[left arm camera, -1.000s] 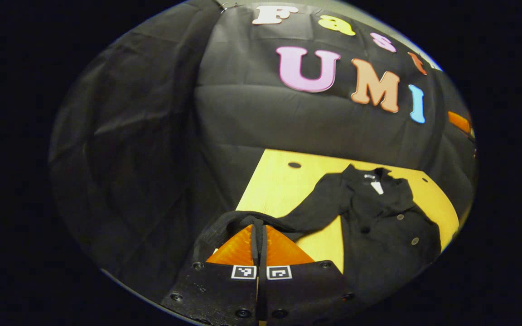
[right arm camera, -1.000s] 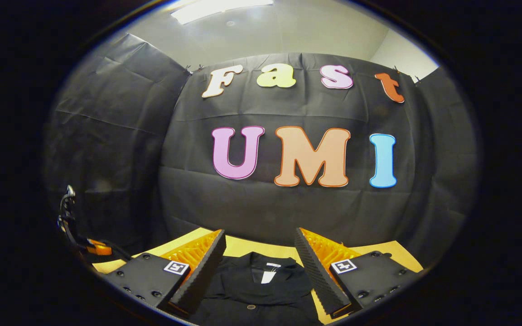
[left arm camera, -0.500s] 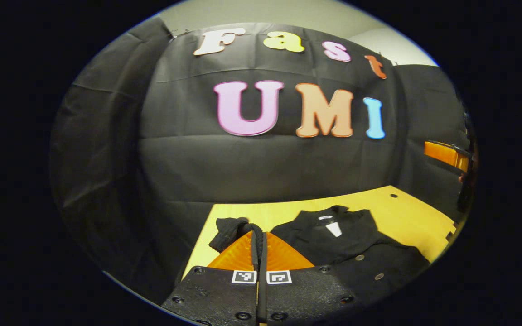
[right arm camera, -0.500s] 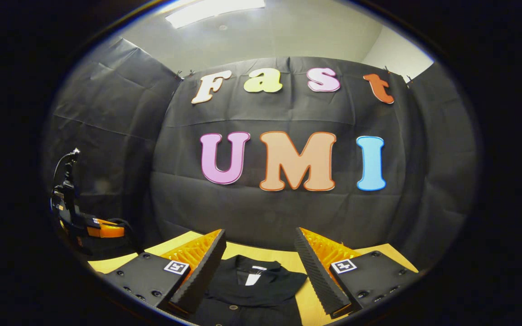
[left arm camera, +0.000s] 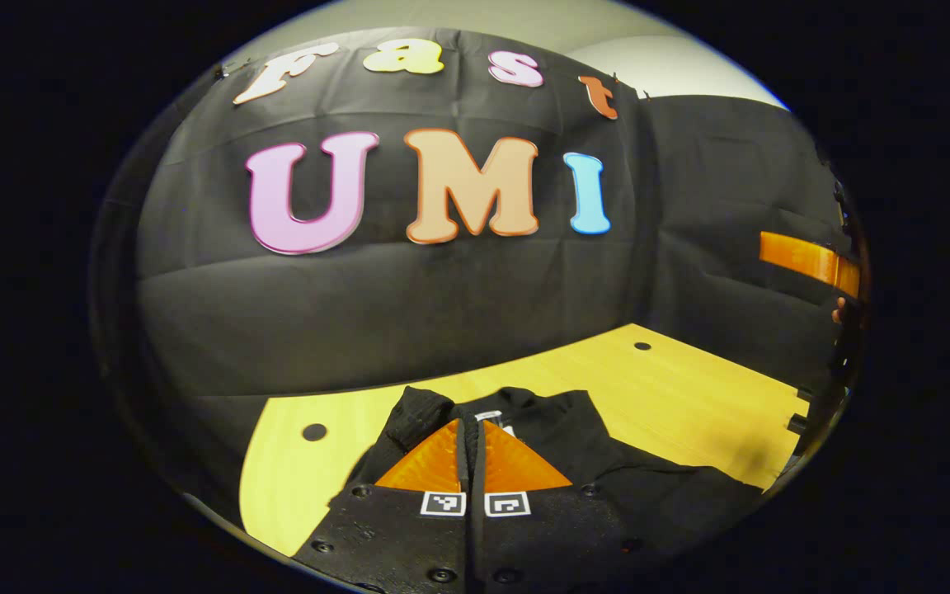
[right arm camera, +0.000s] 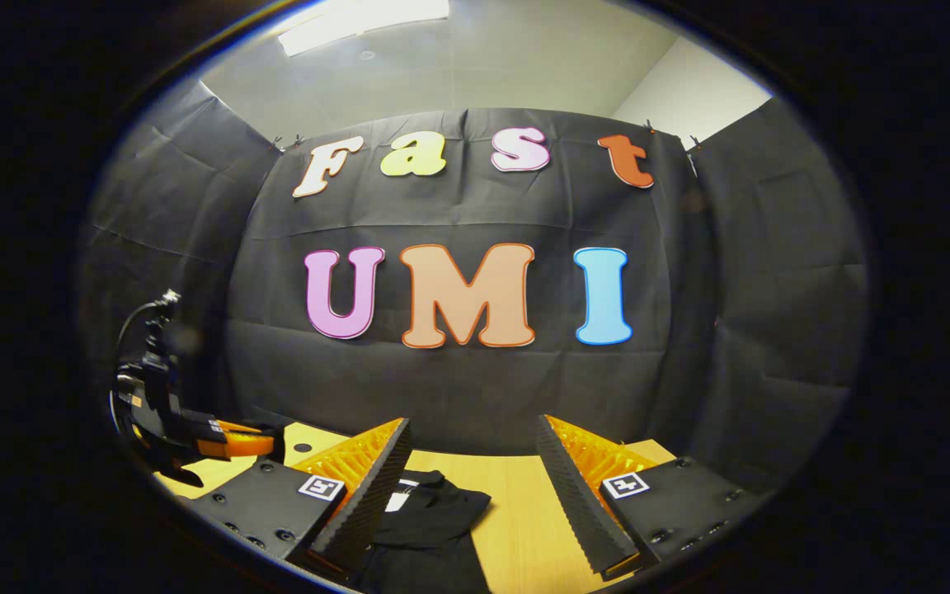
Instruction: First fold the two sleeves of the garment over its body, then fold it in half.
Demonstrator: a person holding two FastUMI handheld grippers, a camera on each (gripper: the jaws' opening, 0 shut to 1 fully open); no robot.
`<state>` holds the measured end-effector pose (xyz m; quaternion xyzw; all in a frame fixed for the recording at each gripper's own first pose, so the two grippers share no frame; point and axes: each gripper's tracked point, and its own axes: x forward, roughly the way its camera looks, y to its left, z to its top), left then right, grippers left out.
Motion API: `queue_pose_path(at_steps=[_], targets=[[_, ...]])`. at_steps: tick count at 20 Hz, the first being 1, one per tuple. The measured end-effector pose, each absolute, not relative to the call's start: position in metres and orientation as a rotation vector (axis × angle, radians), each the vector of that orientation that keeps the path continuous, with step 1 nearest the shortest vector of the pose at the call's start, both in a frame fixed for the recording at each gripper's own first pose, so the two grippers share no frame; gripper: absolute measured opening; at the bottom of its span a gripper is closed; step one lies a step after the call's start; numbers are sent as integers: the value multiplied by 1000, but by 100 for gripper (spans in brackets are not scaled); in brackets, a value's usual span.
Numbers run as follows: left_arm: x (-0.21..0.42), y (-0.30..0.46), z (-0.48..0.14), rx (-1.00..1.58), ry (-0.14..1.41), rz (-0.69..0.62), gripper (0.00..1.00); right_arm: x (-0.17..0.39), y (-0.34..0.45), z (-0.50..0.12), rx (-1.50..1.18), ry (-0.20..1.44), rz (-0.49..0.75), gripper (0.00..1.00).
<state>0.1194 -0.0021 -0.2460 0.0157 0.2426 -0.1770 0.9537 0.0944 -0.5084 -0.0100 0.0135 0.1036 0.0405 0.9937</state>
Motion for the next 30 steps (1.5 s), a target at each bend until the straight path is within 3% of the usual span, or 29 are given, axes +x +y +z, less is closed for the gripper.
queue_pose_path(at_steps=[8,11,14,15,16,17,18,20,21,25,30], targets=[[143,-96,-306,42,602,-443,0,100,-570,-33,30,261,32,97],[161,-103,-314,124,585,-359,0,111,-586,-49,36,293,32,97],[169,-119,-273,124,452,-354,99,119,-586,-59,63,319,68,98],[171,-117,-253,124,395,-340,88,123,-586,-62,70,321,82,98],[170,-113,-231,125,342,-318,93,124,-585,-64,77,321,97,97],[168,-104,-215,133,298,-293,92,127,-582,-64,85,319,112,97],[164,-91,-200,139,260,-263,100,126,-577,-64,92,315,127,98],[149,-66,-173,140,218,-207,100,122,-567,-60,100,308,146,96],[138,-51,-164,138,211,-177,92,119,-560,-55,104,299,157,96],[85,20,-136,160,196,-52,92,84,-529,-44,51,270,178,97],[-5,88,-150,155,275,57,92,18,-501,-67,8,338,198,96]])
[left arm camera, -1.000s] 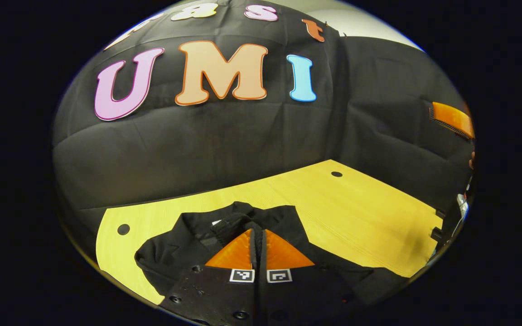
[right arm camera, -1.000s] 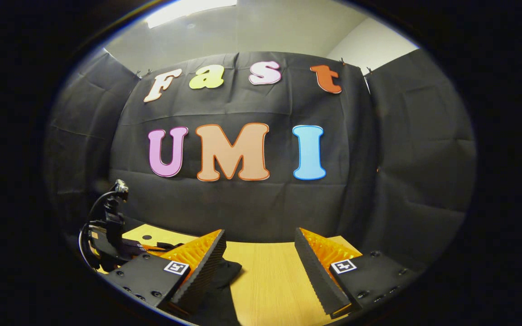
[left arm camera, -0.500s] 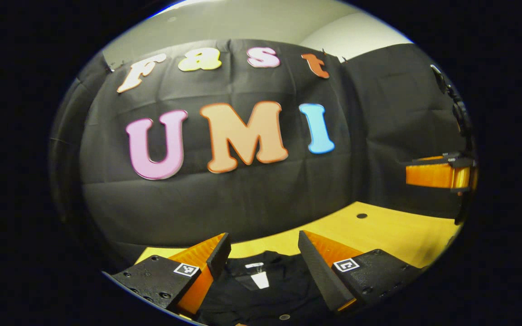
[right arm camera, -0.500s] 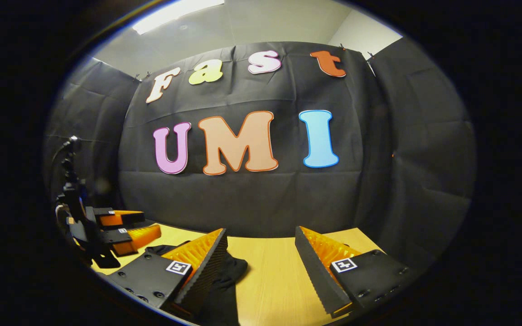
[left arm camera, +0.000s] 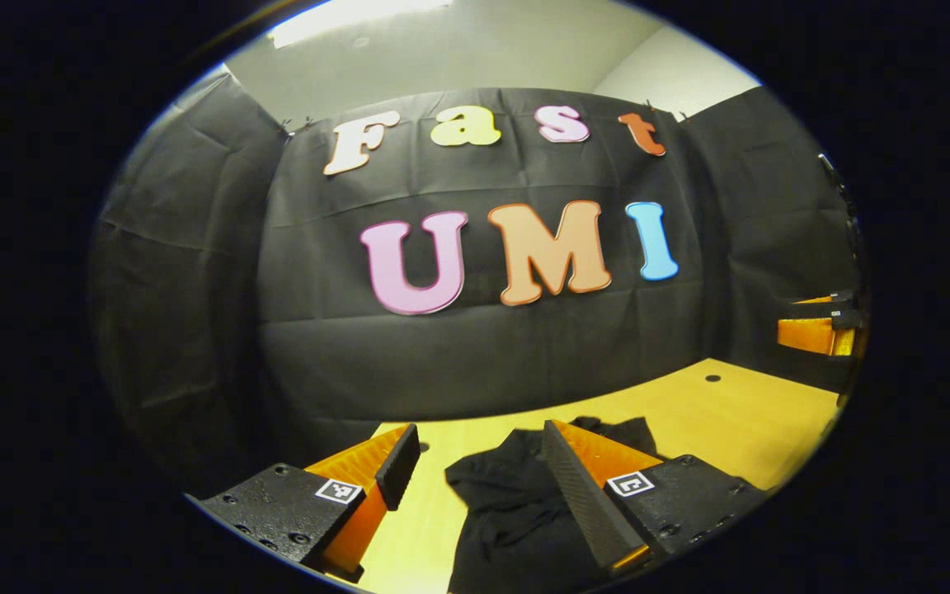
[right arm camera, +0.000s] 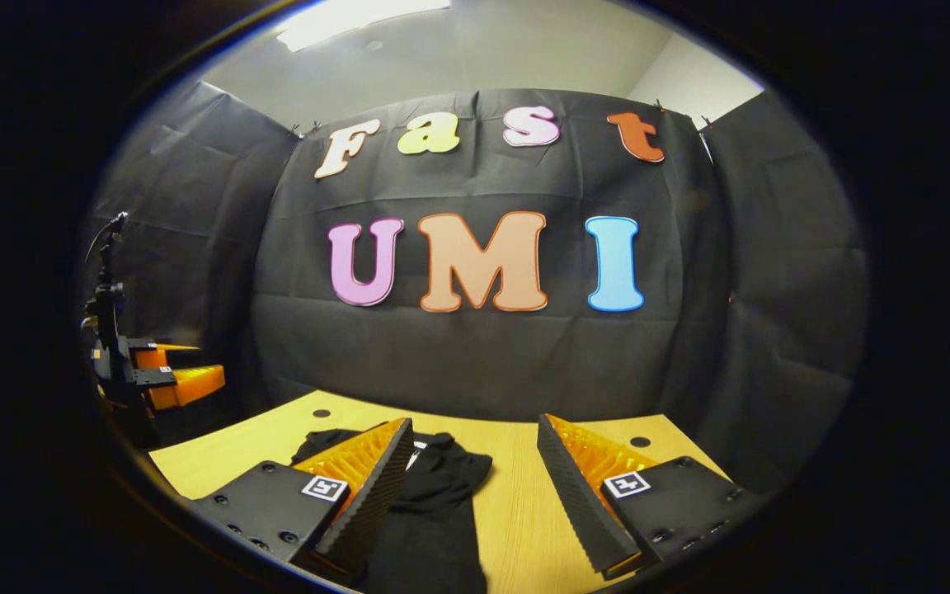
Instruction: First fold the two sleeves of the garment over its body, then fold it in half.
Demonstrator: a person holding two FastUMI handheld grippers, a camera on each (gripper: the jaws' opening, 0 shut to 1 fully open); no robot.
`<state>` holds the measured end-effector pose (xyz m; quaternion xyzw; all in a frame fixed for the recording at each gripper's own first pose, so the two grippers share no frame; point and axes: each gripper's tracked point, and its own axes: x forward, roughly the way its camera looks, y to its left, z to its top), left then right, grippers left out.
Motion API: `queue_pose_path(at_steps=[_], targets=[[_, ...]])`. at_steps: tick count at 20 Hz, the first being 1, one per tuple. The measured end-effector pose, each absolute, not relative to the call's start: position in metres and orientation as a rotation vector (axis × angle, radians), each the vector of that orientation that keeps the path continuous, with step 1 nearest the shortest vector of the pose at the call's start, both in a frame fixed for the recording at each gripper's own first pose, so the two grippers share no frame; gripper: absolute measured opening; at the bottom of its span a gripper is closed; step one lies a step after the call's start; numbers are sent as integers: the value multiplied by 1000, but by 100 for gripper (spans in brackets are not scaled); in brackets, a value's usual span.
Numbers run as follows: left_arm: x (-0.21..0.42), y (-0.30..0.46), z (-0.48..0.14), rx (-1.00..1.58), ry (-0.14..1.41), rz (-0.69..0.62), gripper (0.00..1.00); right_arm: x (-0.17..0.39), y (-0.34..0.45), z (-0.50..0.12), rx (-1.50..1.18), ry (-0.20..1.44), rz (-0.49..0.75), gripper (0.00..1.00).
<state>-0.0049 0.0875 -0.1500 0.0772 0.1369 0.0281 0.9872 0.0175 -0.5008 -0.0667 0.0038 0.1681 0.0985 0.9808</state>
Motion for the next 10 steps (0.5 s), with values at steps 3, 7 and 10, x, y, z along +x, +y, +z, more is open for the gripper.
queue_pose_path(at_steps=[3,7,10], targets=[[-63,111,-190,148,383,96,92,-28,-492,-95,-9,404,201,97],[-132,127,-250,150,529,127,93,-78,-499,-150,-60,518,181,99],[-169,130,-284,134,609,136,93,-115,-506,-198,-79,625,165,99]])
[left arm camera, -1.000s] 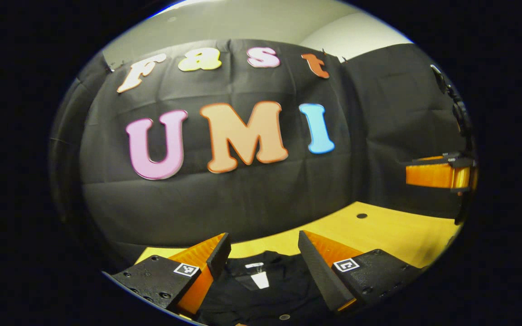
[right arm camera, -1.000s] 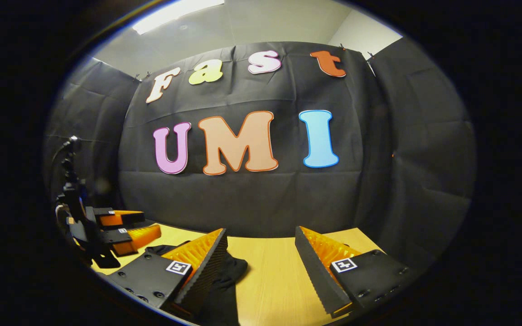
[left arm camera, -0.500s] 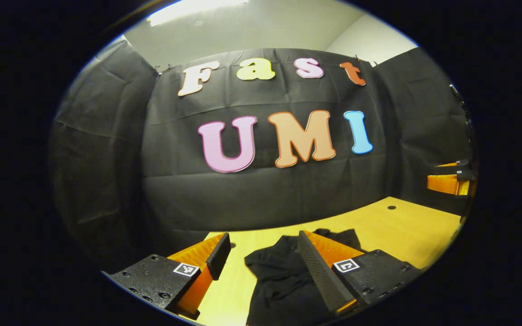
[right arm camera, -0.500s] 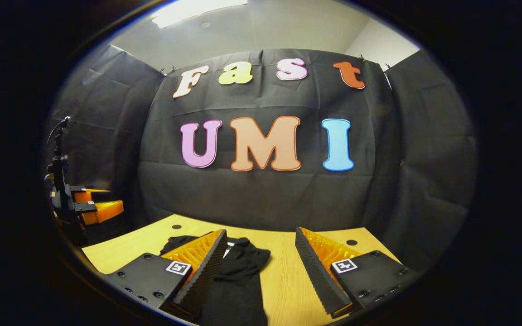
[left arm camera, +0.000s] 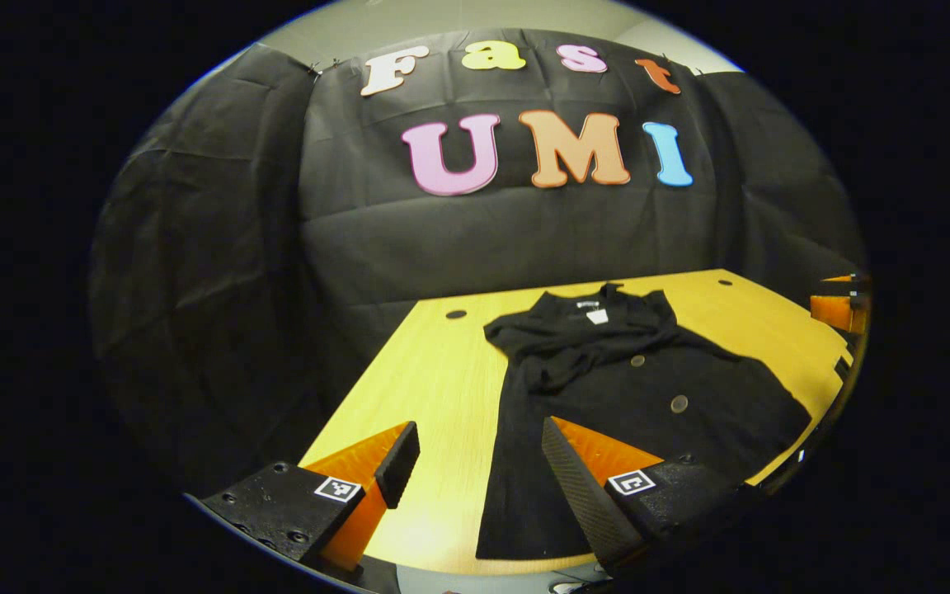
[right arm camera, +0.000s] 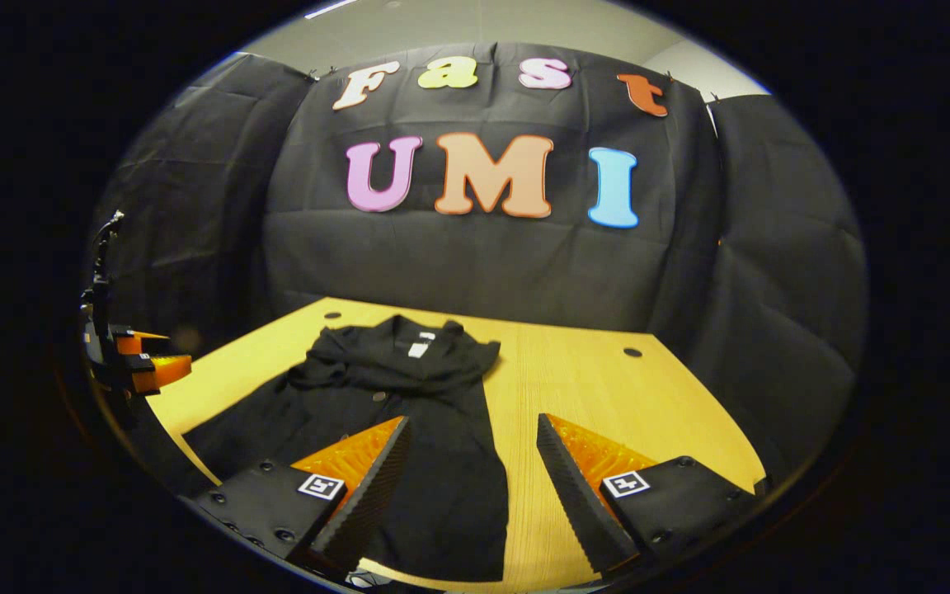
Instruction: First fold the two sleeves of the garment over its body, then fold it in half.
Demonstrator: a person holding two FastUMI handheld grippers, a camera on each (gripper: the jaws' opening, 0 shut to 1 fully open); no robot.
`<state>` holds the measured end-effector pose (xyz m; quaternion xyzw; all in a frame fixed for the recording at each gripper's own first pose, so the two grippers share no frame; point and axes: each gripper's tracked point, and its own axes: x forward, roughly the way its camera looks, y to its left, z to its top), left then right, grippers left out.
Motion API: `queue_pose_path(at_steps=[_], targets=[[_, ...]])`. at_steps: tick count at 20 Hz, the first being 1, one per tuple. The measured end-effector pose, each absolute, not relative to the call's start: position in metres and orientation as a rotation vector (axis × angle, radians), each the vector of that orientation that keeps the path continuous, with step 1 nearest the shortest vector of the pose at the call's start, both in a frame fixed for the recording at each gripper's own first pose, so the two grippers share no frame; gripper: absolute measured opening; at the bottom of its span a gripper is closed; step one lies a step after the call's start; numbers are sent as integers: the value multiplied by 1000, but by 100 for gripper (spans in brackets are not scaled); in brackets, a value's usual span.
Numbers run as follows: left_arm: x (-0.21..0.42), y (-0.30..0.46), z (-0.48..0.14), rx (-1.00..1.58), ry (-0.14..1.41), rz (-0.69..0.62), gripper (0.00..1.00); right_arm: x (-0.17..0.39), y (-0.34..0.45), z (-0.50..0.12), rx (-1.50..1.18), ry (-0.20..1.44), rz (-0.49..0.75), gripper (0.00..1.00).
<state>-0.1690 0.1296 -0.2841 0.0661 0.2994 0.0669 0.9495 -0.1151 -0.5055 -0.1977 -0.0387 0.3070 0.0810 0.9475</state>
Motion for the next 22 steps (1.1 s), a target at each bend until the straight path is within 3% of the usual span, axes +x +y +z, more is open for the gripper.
queue_pose_path(at_steps=[5,10,12,13,16,17,19,22], targets=[[-223,126,-346,65,805,140,94,-161,-505,-278,-74,850,159,99],[-252,114,-383,36,929,128,94,-173,-509,-319,-42,991,128,100],[-243,114,-379,41,889,118,98,-181,-506,-327,-74,1025,129,99],[-248,112,-384,21,906,115,91,-176,-503,-325,-59,1013,118,100],[-246,108,-382,-8,885,87,92,-185,-501,-328,0,1038,130,99],[-245,105,-382,-3,885,68,92,-182,-498,-326,14,1023,130,85],[-243,91,-383,-2,876,3,80,-179,-491,-328,14,1031,175,57],[-241,75,-382,-24,856,-62,32,-181,-481,-323,-20,1071,186,15]])
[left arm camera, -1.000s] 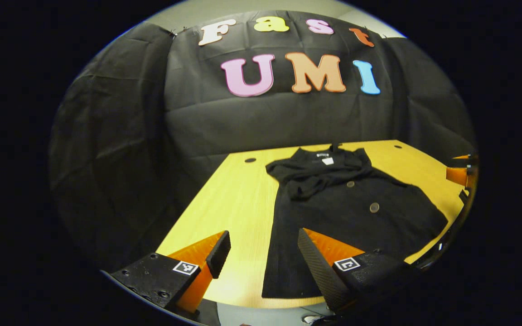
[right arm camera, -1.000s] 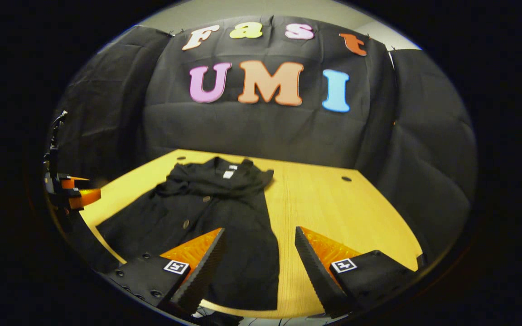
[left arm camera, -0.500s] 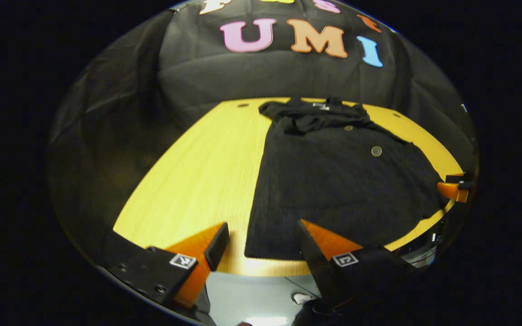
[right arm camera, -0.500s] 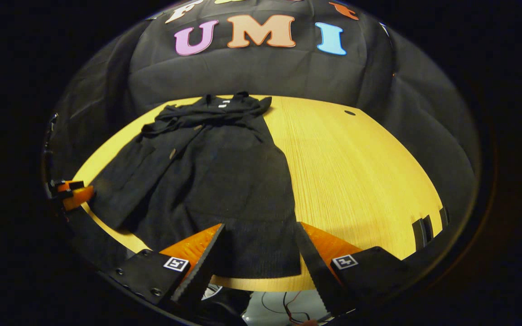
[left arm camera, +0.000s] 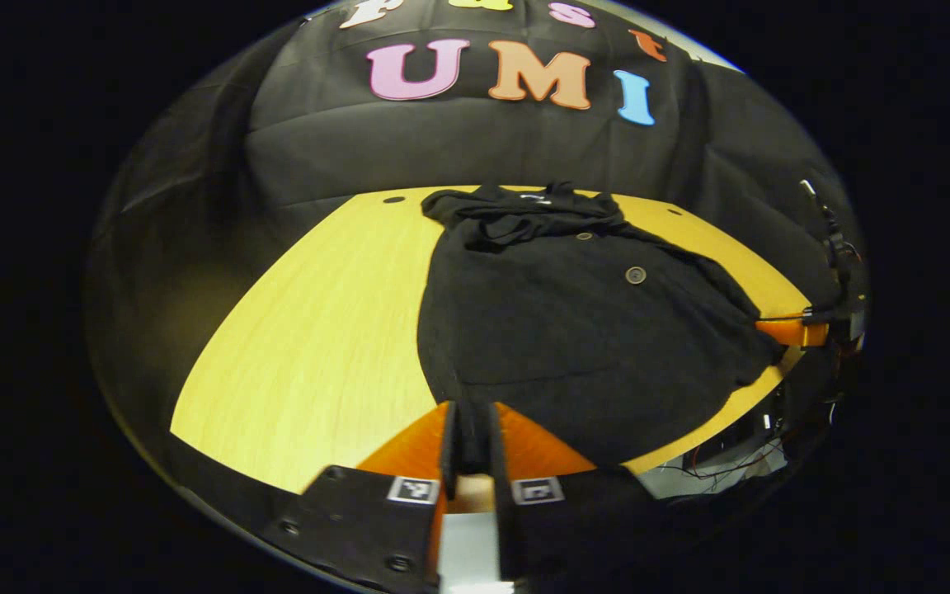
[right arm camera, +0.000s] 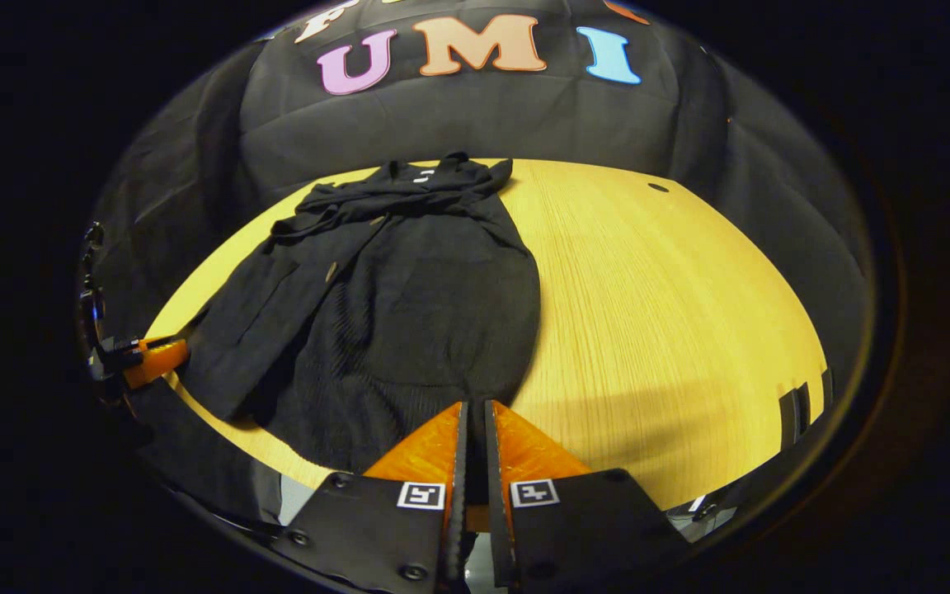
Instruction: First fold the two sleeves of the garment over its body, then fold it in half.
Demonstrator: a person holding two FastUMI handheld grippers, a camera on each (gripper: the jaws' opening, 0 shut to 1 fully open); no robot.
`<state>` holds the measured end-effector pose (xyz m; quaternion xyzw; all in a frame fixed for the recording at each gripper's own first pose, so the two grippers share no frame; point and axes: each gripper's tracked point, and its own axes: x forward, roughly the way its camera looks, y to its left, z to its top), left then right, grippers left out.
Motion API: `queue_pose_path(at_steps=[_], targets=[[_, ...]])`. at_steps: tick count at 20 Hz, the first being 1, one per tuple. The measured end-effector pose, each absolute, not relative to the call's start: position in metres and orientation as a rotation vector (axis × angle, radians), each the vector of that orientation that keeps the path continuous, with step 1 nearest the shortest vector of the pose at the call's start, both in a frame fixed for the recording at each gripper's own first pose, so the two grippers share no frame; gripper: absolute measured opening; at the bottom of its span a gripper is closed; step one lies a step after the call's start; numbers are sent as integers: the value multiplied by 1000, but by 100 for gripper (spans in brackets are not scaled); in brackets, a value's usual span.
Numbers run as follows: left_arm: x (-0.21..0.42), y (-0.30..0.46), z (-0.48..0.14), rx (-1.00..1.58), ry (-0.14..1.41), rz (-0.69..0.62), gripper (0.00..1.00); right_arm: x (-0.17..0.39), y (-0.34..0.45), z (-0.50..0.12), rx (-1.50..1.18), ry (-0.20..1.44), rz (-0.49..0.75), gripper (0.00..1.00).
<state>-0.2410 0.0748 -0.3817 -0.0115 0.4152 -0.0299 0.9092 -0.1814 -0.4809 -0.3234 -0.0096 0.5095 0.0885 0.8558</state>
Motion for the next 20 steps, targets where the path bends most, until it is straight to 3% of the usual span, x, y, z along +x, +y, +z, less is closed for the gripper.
queue_pose_path(at_steps=[1,2,6,15,20], targets=[[-239,74,-381,-34,852,-59,16,-179,-482,-325,-57,1081,205,7],[-237,76,-384,-51,858,-51,1,-179,-478,-323,-77,1096,228,7],[-231,74,-380,-86,926,-55,0,-168,-474,-310,-69,1068,278,3],[-135,89,-280,-104,727,-43,0,-86,-457,-205,67,798,283,2],[-52,118,-223,-111,583,11,0,-1,-467,-153,96,658,272,2]])
